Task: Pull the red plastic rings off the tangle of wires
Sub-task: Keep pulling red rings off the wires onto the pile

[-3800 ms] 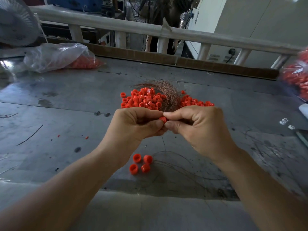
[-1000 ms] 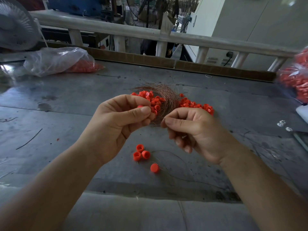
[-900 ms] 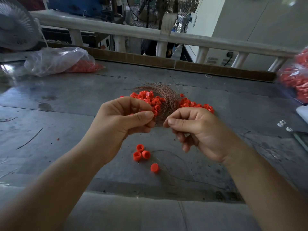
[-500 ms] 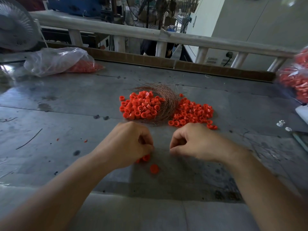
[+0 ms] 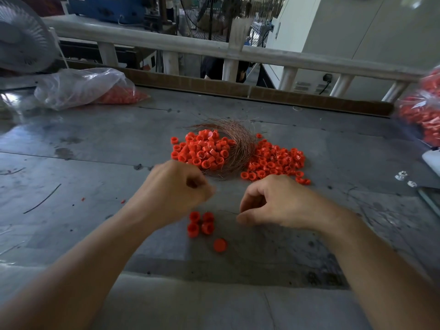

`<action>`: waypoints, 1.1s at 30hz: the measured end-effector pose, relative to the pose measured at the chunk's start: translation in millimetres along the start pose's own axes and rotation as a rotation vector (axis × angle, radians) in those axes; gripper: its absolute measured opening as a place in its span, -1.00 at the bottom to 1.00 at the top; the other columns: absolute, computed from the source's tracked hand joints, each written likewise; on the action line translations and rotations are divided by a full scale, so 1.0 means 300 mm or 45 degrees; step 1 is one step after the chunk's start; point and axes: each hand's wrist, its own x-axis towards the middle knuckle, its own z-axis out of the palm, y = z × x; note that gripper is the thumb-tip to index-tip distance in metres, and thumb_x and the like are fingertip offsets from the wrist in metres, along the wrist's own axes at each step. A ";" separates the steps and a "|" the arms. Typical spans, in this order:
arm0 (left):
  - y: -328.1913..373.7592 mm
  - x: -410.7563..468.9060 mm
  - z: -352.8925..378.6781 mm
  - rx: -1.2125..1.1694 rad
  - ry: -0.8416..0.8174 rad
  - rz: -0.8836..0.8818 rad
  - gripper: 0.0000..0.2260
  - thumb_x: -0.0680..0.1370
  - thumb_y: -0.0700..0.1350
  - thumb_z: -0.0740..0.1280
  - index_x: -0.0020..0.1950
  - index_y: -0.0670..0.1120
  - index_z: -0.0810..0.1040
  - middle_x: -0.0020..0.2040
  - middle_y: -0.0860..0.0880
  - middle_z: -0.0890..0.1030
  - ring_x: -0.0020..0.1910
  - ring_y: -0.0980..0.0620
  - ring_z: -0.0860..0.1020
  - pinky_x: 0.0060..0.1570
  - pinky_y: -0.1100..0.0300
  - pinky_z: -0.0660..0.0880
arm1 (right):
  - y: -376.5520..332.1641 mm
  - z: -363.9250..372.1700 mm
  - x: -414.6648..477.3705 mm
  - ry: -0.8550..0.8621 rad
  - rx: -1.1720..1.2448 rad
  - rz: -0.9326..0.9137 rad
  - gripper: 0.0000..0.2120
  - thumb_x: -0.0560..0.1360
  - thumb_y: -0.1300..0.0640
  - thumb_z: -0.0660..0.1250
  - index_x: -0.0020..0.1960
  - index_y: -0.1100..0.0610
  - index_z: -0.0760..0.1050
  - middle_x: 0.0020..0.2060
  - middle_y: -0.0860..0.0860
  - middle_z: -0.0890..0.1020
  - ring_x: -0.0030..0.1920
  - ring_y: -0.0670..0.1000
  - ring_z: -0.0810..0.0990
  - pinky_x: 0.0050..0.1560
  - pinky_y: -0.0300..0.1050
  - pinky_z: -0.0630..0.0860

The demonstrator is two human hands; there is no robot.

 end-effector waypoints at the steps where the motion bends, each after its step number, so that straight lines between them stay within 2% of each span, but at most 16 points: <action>1: -0.015 0.014 -0.007 -0.004 0.099 -0.034 -0.83 0.37 -0.03 0.42 -0.41 0.13 0.51 -0.42 0.19 0.53 -0.37 0.22 0.52 -0.41 0.46 0.34 | 0.001 -0.002 0.000 0.013 0.007 0.000 -0.81 0.29 -0.16 0.45 -0.24 -0.07 0.56 -0.33 -0.22 0.59 -0.29 -0.33 0.53 -0.35 -0.50 0.38; 4: -0.065 0.058 -0.025 0.071 0.322 -0.127 -0.87 0.40 -0.17 0.43 -0.13 0.03 0.59 -0.23 0.09 0.52 -0.20 0.05 0.51 -0.22 0.26 0.34 | 0.003 -0.006 0.000 0.085 0.052 0.002 -0.76 0.27 -0.21 0.43 -0.24 -0.05 0.56 -0.36 -0.21 0.58 -0.31 -0.33 0.52 -0.35 -0.48 0.37; 6: -0.095 0.081 -0.023 0.114 0.350 -0.166 -0.73 0.42 -0.20 0.42 0.10 -0.04 0.56 -0.02 -0.01 0.50 -0.08 0.00 0.50 -0.09 0.19 0.36 | 0.004 -0.008 -0.001 0.143 0.086 0.007 -0.75 0.28 -0.20 0.43 -0.24 -0.04 0.57 -0.36 -0.19 0.58 -0.32 -0.31 0.51 -0.34 -0.46 0.38; 8: -0.115 0.099 -0.012 0.152 0.331 -0.174 -0.67 0.43 -0.22 0.41 0.18 -0.06 0.52 0.12 -0.07 0.48 0.02 -0.05 0.51 -0.02 0.16 0.37 | 0.003 -0.011 -0.001 0.189 0.082 0.011 -0.79 0.30 -0.18 0.42 -0.26 -0.04 0.56 -0.36 -0.19 0.57 -0.32 -0.30 0.50 -0.34 -0.48 0.38; 10: -0.123 0.112 0.006 0.175 0.288 -0.186 -0.66 0.42 -0.23 0.40 0.19 -0.08 0.52 0.15 -0.11 0.49 0.08 -0.10 0.50 0.01 0.13 0.37 | 0.004 -0.014 -0.001 0.231 0.068 0.020 -0.82 0.34 -0.14 0.41 -0.25 -0.04 0.56 -0.34 -0.17 0.57 -0.32 -0.26 0.50 -0.32 -0.49 0.38; 13: -0.125 0.121 0.024 0.208 0.238 -0.180 -0.71 0.41 -0.24 0.39 0.13 -0.08 0.54 0.08 -0.13 0.54 0.06 -0.14 0.51 0.01 0.10 0.39 | 0.012 -0.022 0.000 0.339 0.103 0.043 -0.84 0.39 -0.08 0.39 -0.24 0.01 0.56 -0.35 -0.14 0.57 -0.33 -0.22 0.50 -0.33 -0.40 0.39; 15: -0.126 0.124 0.029 0.213 0.233 -0.166 -0.73 0.40 -0.25 0.38 0.08 -0.07 0.55 0.01 -0.12 0.58 0.01 -0.14 0.53 0.02 0.05 0.45 | 0.021 -0.030 0.001 0.451 0.138 0.075 -0.84 0.41 -0.05 0.39 -0.27 0.01 0.56 -0.43 -0.15 0.57 -0.37 -0.21 0.52 -0.30 -0.32 0.43; 18: -0.131 0.127 0.030 0.195 0.264 -0.169 -0.75 0.40 -0.26 0.37 0.04 -0.06 0.55 -0.09 -0.07 0.60 -0.07 -0.11 0.53 -0.04 0.08 0.45 | 0.033 -0.040 0.005 0.606 0.191 0.112 -0.84 0.41 0.00 0.40 -0.29 0.05 0.57 -0.56 -0.16 0.52 -0.43 -0.20 0.52 -0.38 -0.33 0.41; 22: -0.139 0.127 0.031 0.174 0.306 -0.163 -0.77 0.40 -0.29 0.36 0.02 -0.08 0.56 -0.16 0.01 0.55 -0.11 -0.07 0.53 -0.10 0.13 0.41 | 0.048 -0.049 0.011 0.712 0.239 0.140 -0.82 0.42 0.02 0.40 -0.28 0.10 0.58 -0.39 -0.02 0.63 -0.32 -0.02 0.61 -0.26 -0.21 0.49; 25: -0.138 0.125 0.031 0.173 0.310 -0.179 -0.80 0.40 -0.26 0.36 -0.01 -0.07 0.54 -0.12 0.01 0.52 -0.11 -0.04 0.50 -0.14 0.18 0.34 | 0.063 -0.052 0.014 0.784 0.297 0.178 -0.82 0.42 0.04 0.40 -0.30 0.10 0.56 -0.37 0.09 0.64 -0.36 0.06 0.62 -0.32 -0.14 0.54; 27: -0.135 0.123 0.033 0.200 0.268 -0.156 -0.82 0.40 -0.24 0.38 -0.05 -0.05 0.55 -0.11 -0.02 0.57 -0.11 -0.06 0.52 -0.16 0.16 0.36 | 0.076 -0.057 0.017 0.842 0.316 0.200 -0.82 0.43 0.04 0.39 -0.31 0.09 0.57 -0.38 0.07 0.64 -0.37 0.02 0.62 -0.36 -0.17 0.50; 31: -0.129 0.117 0.032 0.190 0.247 -0.130 -0.84 0.41 -0.19 0.42 -0.04 -0.02 0.64 -0.10 -0.07 0.65 -0.06 -0.10 0.56 -0.04 0.09 0.47 | 0.099 -0.070 0.019 0.930 0.353 0.217 -0.81 0.44 0.04 0.38 -0.32 0.07 0.56 -0.44 -0.02 0.62 -0.50 -0.22 0.53 -0.50 -0.44 0.38; 33: -0.127 0.115 0.029 0.185 0.271 -0.153 -0.83 0.43 -0.18 0.40 -0.02 -0.01 0.65 -0.10 -0.06 0.66 -0.06 -0.09 0.57 -0.08 0.14 0.45 | 0.108 -0.071 0.021 0.934 0.354 0.221 -0.81 0.44 0.04 0.38 -0.33 0.07 0.56 -0.45 -0.05 0.60 -0.51 -0.23 0.53 -0.50 -0.46 0.36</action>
